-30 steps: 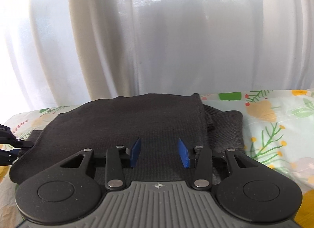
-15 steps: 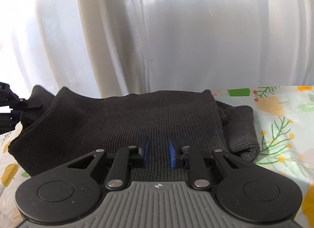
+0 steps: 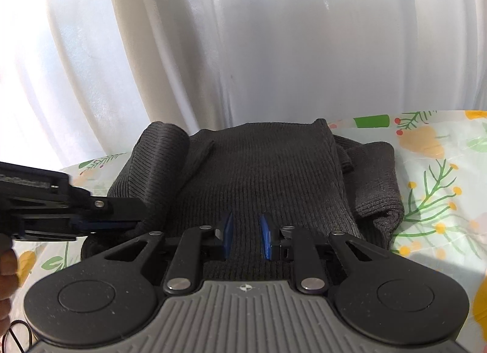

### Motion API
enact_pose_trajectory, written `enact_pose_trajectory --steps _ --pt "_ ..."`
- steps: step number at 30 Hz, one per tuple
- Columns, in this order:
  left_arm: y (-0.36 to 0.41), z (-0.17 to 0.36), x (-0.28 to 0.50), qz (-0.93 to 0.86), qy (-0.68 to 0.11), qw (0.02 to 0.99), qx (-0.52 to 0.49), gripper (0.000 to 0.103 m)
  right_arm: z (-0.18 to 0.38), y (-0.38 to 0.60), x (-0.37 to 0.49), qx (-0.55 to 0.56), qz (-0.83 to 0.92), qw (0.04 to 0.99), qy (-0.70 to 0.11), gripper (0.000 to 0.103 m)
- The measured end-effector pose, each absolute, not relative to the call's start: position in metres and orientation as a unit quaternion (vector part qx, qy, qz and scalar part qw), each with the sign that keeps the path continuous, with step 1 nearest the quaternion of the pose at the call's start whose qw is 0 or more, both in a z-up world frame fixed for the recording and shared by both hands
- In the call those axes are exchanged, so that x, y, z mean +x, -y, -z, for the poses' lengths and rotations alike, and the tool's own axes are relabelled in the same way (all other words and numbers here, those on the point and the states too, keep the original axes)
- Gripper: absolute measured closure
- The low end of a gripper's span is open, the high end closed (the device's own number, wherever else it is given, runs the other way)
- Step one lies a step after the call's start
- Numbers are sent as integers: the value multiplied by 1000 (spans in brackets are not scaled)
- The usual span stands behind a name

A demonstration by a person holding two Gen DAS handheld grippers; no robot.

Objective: Fold small clothes

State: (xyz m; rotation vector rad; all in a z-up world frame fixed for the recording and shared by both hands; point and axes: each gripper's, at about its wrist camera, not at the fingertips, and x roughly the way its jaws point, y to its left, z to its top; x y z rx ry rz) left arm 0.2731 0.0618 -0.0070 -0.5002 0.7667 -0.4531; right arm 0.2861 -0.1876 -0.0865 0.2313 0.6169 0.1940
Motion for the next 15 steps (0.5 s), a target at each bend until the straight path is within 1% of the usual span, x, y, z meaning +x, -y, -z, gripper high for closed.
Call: enact_pose_trajectory --steps 1,3,4,7,10,11,15 --pt "-67 2 268 199 -349 887 -230 58 86 188 287 118 -98 940 -304 83" --pt "-74 0 263 146 -329 910 -206 57 84 187 290 130 -110 937 -304 83" --pt "-77 3 264 120 -331 916 -195 57 82 186 292 135 -117 936 -304 83" --pt "-77 25 278 97 -368 905 -188 59 75 179 299 161 -153 927 -301 83" --pt "-73 55 288 109 -419 874 -221 60 72 167 308 171 -181 919 -305 83" --pt "-74 63 284 107 -411 876 -228 60 72 162 311 168 -185 919 -306 83" --pt "-61 57 277 106 -401 893 -173 59 84 153 329 162 -196 906 -337 82"
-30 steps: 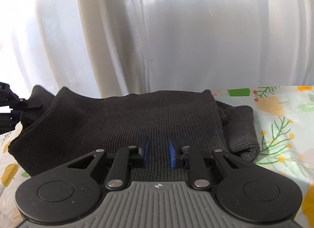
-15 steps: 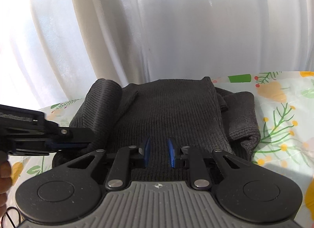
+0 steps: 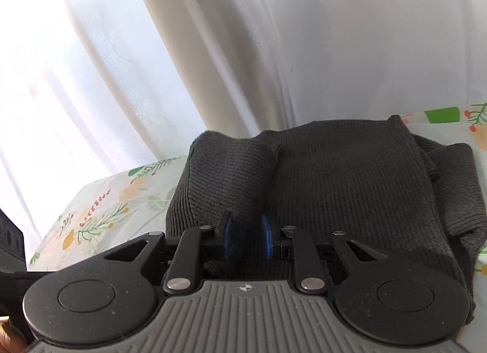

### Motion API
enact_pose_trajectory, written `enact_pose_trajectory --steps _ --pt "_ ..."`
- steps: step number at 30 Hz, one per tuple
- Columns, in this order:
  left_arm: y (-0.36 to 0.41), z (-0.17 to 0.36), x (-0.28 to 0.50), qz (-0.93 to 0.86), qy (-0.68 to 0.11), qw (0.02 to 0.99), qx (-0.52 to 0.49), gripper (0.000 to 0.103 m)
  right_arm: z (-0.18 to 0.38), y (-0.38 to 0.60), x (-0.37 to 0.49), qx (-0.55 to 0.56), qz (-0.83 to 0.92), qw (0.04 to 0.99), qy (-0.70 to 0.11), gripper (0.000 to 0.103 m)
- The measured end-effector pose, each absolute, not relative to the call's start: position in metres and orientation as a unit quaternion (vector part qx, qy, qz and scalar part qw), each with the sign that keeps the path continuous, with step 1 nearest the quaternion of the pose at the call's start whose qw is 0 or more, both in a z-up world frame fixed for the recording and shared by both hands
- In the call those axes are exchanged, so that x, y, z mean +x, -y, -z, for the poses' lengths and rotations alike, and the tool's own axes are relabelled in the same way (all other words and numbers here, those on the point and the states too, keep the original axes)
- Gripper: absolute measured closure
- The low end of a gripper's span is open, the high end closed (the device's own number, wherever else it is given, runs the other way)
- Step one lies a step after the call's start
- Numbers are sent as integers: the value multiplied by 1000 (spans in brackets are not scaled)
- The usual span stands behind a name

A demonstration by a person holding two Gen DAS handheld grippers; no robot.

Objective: Fold small clothes

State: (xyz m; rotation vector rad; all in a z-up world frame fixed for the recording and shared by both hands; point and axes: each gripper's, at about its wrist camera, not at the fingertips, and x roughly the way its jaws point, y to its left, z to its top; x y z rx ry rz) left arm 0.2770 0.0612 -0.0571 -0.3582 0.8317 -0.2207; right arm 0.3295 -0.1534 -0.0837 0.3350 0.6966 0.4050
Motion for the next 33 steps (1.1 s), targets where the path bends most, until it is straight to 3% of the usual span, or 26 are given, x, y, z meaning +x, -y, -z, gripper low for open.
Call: enact_pose_trajectory --steps 6,12,16,19,33 --pt "-86 48 265 84 -393 885 -236 59 100 171 353 267 -242 853 -378 66" --pt "-100 48 272 39 -387 889 -241 55 115 171 376 331 -265 809 -407 61" --pt "-98 65 282 50 -418 870 -256 55 118 173 383 356 -271 796 -408 61" --pt "-95 70 281 58 -417 870 -256 55 118 176 383 364 -273 792 -408 70" --pt "-90 73 283 79 -424 868 -246 52 120 172 394 373 -280 783 -411 66"
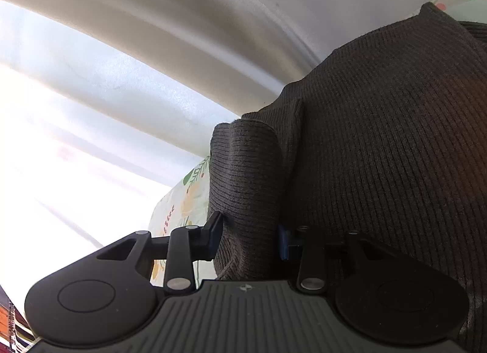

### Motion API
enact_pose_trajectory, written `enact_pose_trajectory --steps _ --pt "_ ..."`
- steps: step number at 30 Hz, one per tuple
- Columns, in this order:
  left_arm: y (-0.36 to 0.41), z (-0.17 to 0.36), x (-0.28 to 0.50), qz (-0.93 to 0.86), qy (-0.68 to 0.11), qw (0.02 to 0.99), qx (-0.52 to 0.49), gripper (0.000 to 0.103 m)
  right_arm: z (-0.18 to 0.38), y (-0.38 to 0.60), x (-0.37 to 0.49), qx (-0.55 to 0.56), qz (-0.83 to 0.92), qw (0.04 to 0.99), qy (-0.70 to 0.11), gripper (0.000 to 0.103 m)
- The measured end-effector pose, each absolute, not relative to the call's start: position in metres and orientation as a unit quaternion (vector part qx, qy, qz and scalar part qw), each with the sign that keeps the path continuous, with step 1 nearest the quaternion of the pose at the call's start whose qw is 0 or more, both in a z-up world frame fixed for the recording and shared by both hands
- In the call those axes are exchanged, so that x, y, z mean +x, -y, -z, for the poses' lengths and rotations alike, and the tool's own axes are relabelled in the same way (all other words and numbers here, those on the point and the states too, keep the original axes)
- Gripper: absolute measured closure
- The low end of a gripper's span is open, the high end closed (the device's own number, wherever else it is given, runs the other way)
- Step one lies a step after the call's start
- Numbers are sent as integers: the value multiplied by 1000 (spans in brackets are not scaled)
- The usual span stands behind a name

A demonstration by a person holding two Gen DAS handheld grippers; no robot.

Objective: Fold small clothes

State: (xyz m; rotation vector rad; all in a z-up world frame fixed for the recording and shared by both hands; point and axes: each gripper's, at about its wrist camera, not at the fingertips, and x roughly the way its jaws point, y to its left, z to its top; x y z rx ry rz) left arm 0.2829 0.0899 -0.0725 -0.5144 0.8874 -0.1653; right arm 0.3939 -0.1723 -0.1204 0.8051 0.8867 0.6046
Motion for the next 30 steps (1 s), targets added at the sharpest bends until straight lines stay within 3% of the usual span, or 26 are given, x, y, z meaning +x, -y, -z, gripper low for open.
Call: enact_pose_trajectory --steps 5,8,12,18,22,28,30 --pt "-94 69 281 73 -425 865 -257 52 121 169 398 374 -280 781 -414 66" --pt "-98 64 280 60 -417 868 -262 52 116 161 396 338 -271 801 -414 86" --pt "-100 51 279 48 -400 878 -257 52 91 145 381 233 -257 859 -378 90" --pt "-80 40 288 61 -393 890 -225 50 43 161 351 132 -217 923 -288 92" --pt "-55 51 299 81 -411 883 -213 50 44 181 344 91 -174 937 -288 92" --pt "-41 68 306 88 -429 876 -201 50 81 208 355 135 -155 916 -345 91" --pt "-43 70 306 91 -429 875 -206 50 88 224 359 205 -170 897 -353 84"
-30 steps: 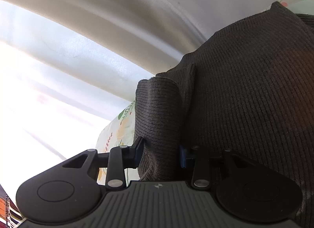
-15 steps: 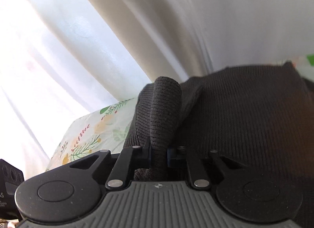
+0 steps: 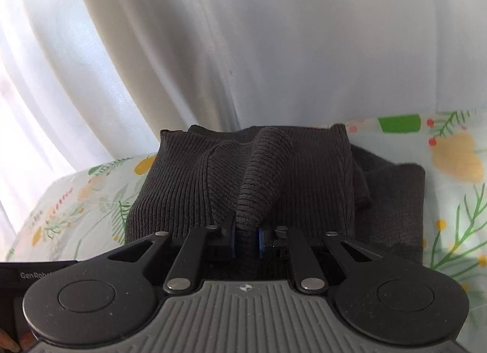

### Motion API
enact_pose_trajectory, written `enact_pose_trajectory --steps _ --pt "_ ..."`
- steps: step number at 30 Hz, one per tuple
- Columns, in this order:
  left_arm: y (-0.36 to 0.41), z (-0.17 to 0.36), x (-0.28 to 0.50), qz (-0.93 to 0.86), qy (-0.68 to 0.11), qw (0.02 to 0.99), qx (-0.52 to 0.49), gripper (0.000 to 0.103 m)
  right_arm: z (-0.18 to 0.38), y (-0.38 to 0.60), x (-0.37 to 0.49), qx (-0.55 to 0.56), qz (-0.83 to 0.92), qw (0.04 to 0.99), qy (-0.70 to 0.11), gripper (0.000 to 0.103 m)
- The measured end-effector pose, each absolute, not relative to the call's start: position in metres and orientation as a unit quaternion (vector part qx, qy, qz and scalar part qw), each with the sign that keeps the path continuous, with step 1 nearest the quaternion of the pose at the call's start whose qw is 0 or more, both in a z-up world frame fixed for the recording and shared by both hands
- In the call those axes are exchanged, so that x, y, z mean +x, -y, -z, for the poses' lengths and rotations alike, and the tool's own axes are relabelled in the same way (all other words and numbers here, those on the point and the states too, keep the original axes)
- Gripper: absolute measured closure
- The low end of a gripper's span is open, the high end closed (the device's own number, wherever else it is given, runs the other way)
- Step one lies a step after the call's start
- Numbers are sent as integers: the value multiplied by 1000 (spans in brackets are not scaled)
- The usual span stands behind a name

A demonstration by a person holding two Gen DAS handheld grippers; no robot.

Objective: Fold small clothes

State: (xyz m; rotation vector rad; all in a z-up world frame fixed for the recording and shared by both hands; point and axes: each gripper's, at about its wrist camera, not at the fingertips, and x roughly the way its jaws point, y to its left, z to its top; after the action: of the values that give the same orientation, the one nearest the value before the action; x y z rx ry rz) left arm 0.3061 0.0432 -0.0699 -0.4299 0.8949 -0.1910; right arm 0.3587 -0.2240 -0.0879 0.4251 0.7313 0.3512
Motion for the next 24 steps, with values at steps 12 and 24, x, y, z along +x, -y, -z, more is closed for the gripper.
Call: enact_pose_trajectory --steps 12,24 --pt "-44 53 296 85 -418 885 -185 46 68 193 365 150 -163 922 -318 94" --pt "-14 53 284 107 -418 892 -135 44 67 203 341 -13 -13 963 -267 94"
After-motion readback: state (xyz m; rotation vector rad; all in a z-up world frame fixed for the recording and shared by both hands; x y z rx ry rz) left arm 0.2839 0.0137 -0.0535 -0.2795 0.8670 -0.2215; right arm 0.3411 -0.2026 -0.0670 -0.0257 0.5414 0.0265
